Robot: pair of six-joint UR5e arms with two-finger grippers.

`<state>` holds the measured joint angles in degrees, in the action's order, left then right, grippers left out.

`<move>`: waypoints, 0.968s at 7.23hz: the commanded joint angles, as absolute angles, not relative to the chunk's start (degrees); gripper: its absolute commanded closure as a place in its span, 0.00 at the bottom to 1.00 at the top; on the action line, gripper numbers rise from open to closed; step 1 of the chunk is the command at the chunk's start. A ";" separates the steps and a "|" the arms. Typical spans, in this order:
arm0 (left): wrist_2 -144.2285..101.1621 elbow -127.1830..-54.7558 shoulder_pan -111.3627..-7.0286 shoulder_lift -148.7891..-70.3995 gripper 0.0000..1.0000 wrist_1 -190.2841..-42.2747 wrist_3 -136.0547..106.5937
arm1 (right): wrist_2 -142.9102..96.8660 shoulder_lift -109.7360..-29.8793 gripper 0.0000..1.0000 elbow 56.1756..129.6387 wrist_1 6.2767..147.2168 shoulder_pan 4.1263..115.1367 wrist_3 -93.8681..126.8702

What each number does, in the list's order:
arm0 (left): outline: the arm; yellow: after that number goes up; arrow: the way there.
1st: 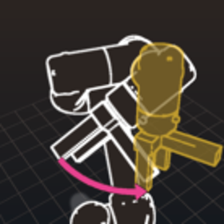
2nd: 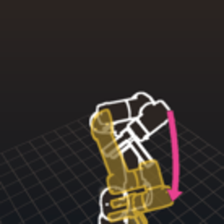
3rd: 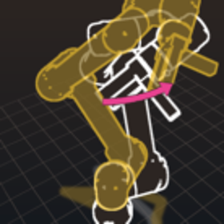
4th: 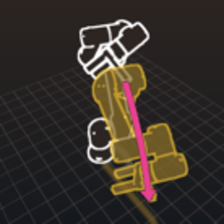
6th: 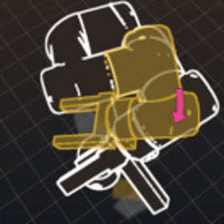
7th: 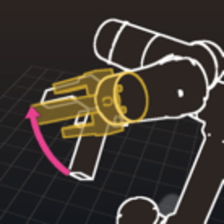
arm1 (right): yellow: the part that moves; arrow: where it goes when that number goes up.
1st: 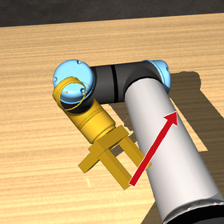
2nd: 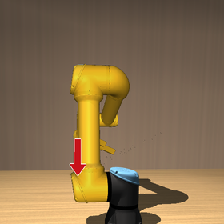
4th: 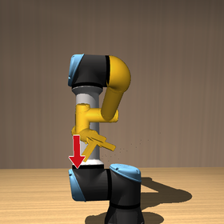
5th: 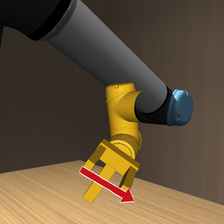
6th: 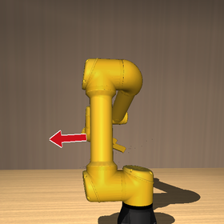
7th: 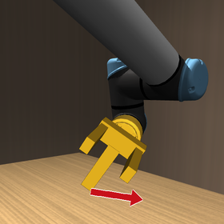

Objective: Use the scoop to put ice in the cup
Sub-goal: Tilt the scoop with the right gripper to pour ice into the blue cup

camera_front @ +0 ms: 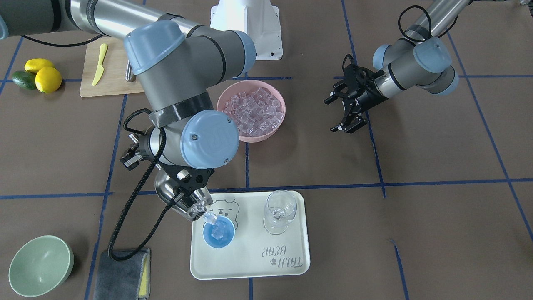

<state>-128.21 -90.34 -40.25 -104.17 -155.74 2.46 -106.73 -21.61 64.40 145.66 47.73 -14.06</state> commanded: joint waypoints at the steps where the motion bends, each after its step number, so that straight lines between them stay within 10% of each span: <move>1: -128.14 -90.35 -40.25 -104.15 0.00 -155.74 2.46 | -103.90 -21.18 1.00 63.90 147.30 47.64 -19.14; 4: -128.23 -90.44 -40.25 -104.24 0.00 -155.74 2.46 | -104.94 -24.49 1.00 70.44 146.87 47.20 -16.46; 7: -129.02 -90.53 -40.25 -104.33 0.00 -155.83 2.64 | -112.90 -46.14 1.00 97.90 138.12 46.93 8.35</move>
<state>-128.65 -90.46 -40.31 -104.30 -155.76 2.54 -108.87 -36.39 86.36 142.97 47.00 -2.52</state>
